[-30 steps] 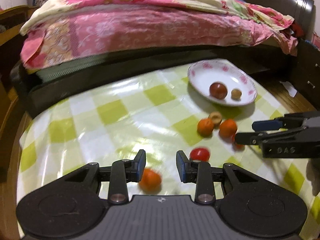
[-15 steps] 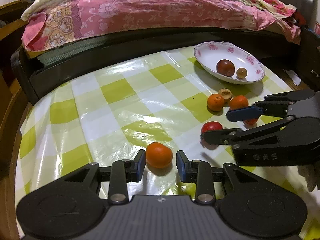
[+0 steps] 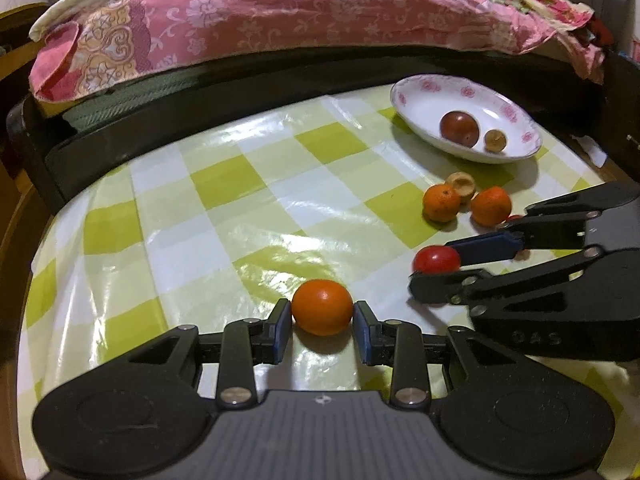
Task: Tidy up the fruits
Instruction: 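Grasp an orange tangerine with the left tool while the right tool grasps a red tomato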
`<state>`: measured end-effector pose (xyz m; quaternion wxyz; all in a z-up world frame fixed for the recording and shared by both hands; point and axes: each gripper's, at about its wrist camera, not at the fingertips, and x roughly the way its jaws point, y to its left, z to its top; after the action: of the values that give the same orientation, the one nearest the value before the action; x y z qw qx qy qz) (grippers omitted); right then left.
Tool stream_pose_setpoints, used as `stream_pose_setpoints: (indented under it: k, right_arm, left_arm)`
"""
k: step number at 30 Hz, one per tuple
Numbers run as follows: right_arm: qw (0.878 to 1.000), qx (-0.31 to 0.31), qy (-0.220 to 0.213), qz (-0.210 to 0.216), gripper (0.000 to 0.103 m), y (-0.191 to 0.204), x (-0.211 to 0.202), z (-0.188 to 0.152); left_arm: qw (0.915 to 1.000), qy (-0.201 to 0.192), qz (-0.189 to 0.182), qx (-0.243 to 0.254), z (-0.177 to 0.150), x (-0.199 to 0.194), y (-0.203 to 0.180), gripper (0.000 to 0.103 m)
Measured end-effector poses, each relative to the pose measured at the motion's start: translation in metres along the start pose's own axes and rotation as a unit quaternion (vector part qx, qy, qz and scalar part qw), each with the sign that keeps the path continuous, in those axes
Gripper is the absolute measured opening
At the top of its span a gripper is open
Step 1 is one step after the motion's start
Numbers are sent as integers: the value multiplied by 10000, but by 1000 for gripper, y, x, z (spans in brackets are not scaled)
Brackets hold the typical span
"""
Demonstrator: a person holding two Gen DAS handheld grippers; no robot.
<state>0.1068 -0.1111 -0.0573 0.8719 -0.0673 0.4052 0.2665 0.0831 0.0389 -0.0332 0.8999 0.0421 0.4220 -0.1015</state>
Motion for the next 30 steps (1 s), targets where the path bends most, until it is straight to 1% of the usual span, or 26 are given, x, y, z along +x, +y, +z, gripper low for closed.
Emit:
stream_pose_setpoints:
  k: [4,13,23,30]
  right_arm:
    - [10000,60,22,-20,30,-1,-1,0]
    - [9996,260,49,50,31,-7,-2,-2]
    - [9995,287,48,113,31,-10,-3,-3]
    - [9994,331,62,116,31,-10,-3,-3]
  left_arm:
    - [9999,-15,64,92,-1,2,-3,41]
    - [9999,-56,43,85,4,8,-2,41]
    - [9999,-122,25,53,11,15,-4,44]
    - [9998,-162,47,92,15,20,-8,43]
